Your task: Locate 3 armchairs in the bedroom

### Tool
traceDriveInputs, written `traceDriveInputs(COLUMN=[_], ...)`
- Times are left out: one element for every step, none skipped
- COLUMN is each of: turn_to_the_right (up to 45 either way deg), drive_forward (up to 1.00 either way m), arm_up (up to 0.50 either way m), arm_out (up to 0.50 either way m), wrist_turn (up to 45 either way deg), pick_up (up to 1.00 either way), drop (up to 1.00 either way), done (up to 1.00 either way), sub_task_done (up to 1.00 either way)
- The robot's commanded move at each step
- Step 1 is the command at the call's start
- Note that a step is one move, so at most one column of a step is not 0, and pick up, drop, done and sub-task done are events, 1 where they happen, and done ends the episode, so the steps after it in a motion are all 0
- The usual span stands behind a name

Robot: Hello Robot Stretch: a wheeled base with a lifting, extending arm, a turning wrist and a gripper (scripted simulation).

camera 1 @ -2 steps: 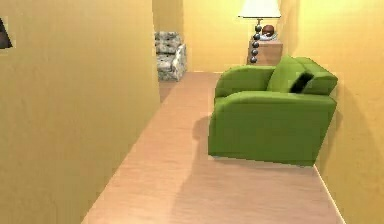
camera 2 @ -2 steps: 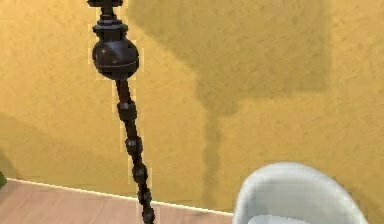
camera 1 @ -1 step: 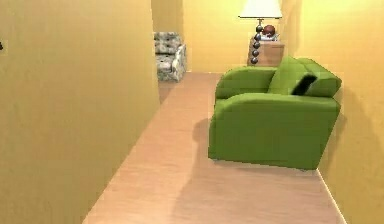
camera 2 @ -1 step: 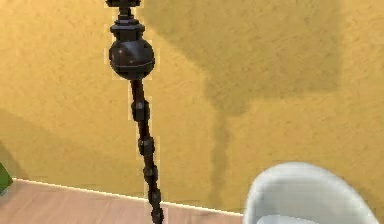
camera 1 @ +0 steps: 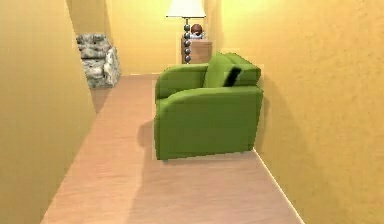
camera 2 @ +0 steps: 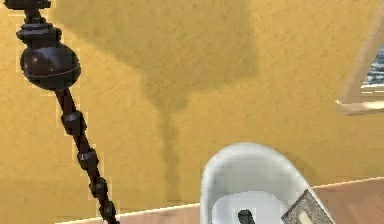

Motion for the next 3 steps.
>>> traceDriveInputs(turn_to_the_right=[0.0, 0.0, -33.0], drive_forward=[0.90, 0.00, 0.00], arm_up=[0.00, 0.00, 0.00], arm_out=[0.00, 0.00, 0.00], wrist_turn=[0.0, 0.0, 0.0], pick_up=[0.00, 0.00, 0.00], drop=[0.00, 0.00, 0.00], done=[0.00, 0.00, 0.00], sub_task_done=[0.00, 1.00, 0.00])
